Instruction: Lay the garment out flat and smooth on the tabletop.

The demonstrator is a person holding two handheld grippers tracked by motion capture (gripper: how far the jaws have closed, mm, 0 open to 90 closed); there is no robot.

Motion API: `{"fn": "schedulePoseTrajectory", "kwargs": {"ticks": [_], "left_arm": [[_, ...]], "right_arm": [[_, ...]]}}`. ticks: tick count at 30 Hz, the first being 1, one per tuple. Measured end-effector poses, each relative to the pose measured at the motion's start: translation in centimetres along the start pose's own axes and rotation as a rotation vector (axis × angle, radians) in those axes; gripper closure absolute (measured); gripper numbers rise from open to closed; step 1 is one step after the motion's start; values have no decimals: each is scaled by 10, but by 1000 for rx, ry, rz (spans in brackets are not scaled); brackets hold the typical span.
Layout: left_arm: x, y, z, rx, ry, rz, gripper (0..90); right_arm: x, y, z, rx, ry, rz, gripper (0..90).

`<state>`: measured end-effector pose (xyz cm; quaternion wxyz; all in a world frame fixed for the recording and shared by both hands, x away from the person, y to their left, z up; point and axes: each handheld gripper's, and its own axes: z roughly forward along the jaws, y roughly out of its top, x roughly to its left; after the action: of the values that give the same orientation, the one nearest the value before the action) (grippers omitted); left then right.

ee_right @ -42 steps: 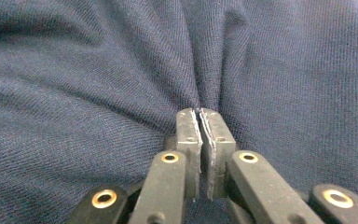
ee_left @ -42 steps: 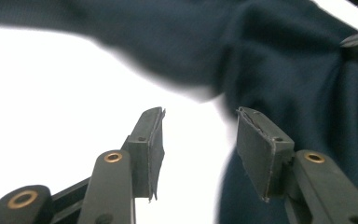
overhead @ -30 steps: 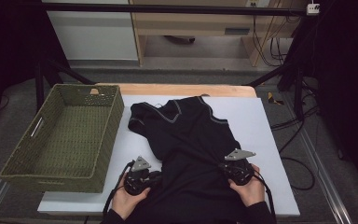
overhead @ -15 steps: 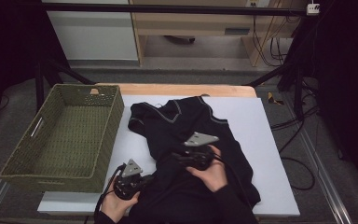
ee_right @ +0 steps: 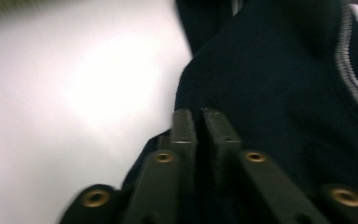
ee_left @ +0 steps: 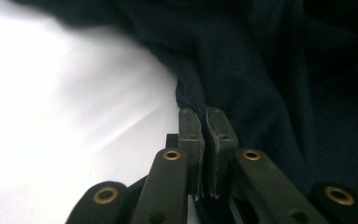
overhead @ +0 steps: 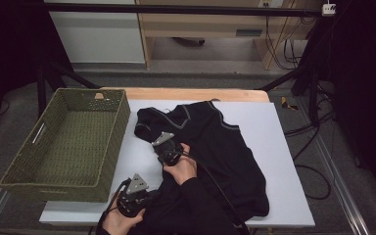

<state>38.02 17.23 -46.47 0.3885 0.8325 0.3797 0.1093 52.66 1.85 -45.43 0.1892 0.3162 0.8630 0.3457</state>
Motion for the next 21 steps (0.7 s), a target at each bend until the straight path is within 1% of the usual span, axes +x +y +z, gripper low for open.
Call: {"fn": "schedulePoseTrajectory", "kwargs": {"ticks": [2, 3, 4, 5, 6, 7, 8, 9, 10, 11, 12, 13, 14, 16, 18, 19, 20, 21], "left_arm": [[2, -4, -9, -10, 11, -10, 861], [3, -7, -13, -16, 13, -16, 861], [4, -9, -17, -20, 22, -22, 861], [5, -11, -20, -22, 26, -36, 861], [6, -13, -23, -20, 29, -43, 861], [7, -14, -26, -23, 35, -50, 861], [8, -15, -28, -26, 37, -57, 859], [9, -16, -29, -32, 32, -65, 854], [10, -16, -29, -44, 33, -71, 838], [11, -16, -29, -62, 46, -74, 790], [13, -14, -28, -86, 59, -84, 706], [16, -11, -27, -102, 61, -95, 630], [19, -8, -25, -118, 68, -99, 582], [25, 2, -20, -148, 86, -105, 508], [34, 13, -12, -153, 103, -119, 476], [38, 18, -6, -157, 103, -132, 458], [44, 23, 1, -150, 100, -139, 443], [49, 27, 8, -136, 105, -146, 442]], "right_arm": [[-12, 0, -14, -64, 2, 52, 860], [-19, -1, -20, -90, 7, 87, 856], [-27, -4, -26, -106, 21, 125, 850], [-33, -8, -31, -121, 23, 167, 849], [-39, -12, -34, -126, 12, 186, 853], [-44, -16, -36, -108, -6, 193, 848], [-48, -20, -37, -82, -19, 195, 820], [-50, -25, -37, -68, -16, 195, 778], [-52, -29, -37, -69, 1, 196, 741], [-53, -33, -41, -88, 20, 197, 695], [-55, -37, -46, -108, 37, 199, 654], [-58, -41, -54, -125, 51, 205, 621], [-61, -45, -63, -136, 50, 205, 594], [-69, -54, -85, -152, 33, 198, 528], [-80, -67, -108, -167, 6, 195, 505], [-86, -75, -119, -169, -9, 198, 492], [-91, -84, -129, -169, -25, 210, 485], [-98, -94, -139, -173, -47, 211, 479]]}}
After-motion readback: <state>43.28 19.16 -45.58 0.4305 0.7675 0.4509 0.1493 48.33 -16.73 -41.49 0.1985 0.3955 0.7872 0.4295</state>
